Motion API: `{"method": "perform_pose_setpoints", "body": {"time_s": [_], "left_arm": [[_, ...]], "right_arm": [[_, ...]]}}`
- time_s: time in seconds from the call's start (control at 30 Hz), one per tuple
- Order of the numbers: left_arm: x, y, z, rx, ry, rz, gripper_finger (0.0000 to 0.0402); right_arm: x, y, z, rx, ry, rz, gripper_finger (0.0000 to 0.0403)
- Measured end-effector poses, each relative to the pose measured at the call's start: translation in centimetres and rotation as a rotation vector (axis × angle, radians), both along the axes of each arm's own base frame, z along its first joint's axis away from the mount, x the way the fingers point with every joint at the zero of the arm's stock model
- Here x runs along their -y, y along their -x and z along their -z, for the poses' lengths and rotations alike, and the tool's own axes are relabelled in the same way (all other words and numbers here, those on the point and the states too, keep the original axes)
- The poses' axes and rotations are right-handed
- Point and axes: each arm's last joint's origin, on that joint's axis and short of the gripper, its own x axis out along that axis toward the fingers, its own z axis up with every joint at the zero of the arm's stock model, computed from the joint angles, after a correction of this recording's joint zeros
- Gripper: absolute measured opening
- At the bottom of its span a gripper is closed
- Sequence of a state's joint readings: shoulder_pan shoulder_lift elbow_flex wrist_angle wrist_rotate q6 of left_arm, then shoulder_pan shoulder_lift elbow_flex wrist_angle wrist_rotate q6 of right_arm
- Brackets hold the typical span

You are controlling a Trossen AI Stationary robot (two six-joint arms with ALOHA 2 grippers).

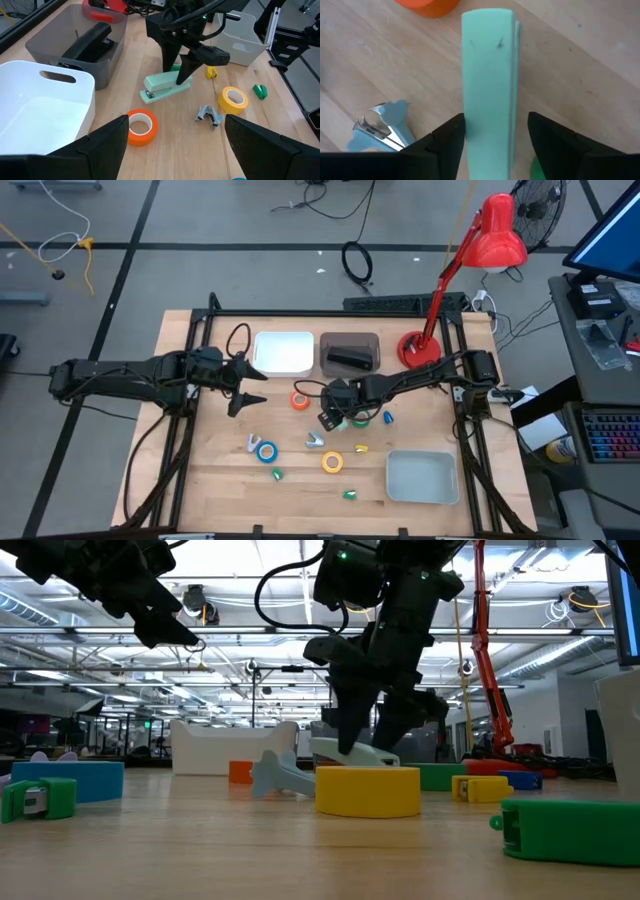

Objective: Pick and place Stapler, Stapler remover, tape
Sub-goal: Put the light green stapler into the black bin

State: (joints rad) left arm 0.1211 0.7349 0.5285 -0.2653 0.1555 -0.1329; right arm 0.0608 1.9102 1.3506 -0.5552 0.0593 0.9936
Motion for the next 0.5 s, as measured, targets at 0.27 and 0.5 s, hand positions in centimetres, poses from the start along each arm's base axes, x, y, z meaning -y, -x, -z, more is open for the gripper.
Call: {"method": "perform_pose_setpoints", "body": {"time_s": [0.27,0.5], "left_arm": [[0.00,0.00,0.00,0.000,0.000,0.000,0.0333],[0.00,0.00,0.00,0.000,0.000,0.000,0.0333]], "right_arm": [[0.00,0.02,-0.01,-0.002,0.000,0.000,0.0135],[0.11,0.02,-0.03,-0.001,-0.002,0.002,0.0117]]}}
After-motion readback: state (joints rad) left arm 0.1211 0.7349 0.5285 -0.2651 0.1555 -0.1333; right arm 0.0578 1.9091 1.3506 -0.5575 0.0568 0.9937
